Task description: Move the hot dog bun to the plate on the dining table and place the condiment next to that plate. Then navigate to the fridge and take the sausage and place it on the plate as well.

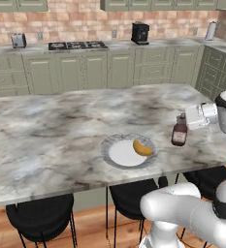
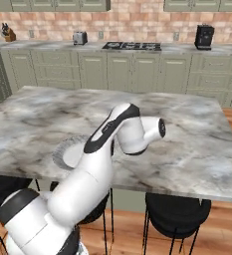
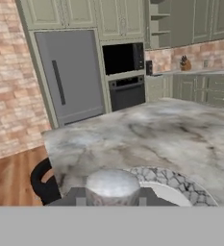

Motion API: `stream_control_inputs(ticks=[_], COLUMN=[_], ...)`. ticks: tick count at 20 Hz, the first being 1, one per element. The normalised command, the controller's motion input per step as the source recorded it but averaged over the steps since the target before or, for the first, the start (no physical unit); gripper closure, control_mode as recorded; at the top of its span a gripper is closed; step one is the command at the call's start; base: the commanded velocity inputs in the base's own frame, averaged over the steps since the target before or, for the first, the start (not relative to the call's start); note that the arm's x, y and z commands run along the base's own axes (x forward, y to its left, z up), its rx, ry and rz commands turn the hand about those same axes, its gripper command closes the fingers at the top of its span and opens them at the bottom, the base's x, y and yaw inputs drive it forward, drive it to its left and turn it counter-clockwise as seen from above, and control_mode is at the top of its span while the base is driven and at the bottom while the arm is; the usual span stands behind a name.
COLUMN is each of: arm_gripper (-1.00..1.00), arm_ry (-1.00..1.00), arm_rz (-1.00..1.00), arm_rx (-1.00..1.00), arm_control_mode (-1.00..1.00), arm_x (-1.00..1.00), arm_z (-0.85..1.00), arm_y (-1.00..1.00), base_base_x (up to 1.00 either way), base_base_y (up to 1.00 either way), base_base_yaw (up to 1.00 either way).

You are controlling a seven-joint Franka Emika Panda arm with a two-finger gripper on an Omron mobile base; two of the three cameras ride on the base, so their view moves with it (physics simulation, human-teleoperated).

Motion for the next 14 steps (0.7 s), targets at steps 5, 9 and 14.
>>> stream_control_inputs(ticks=[5, 9, 14], arm_gripper=[1.00, 1.00, 1.00], arm_ry=[0.00, 0.00, 0.00], arm_rz=[0.00, 0.00, 0.00], arm_rx=[0.00, 0.00, -0.02], arm_control_mode=[-1.00, -1.00, -1.00], arm_x=[0.75, 0.35, 0.17], arm_z=[-0.44, -0.55, -0.45], arm_y=[-0.04, 0.00, -0.01], base_base_x=[0.00, 0.00, 0.00], base_base_y=[0.00, 0.00, 0.00], base_base_yaw=[0.00, 0.00, 0.00])
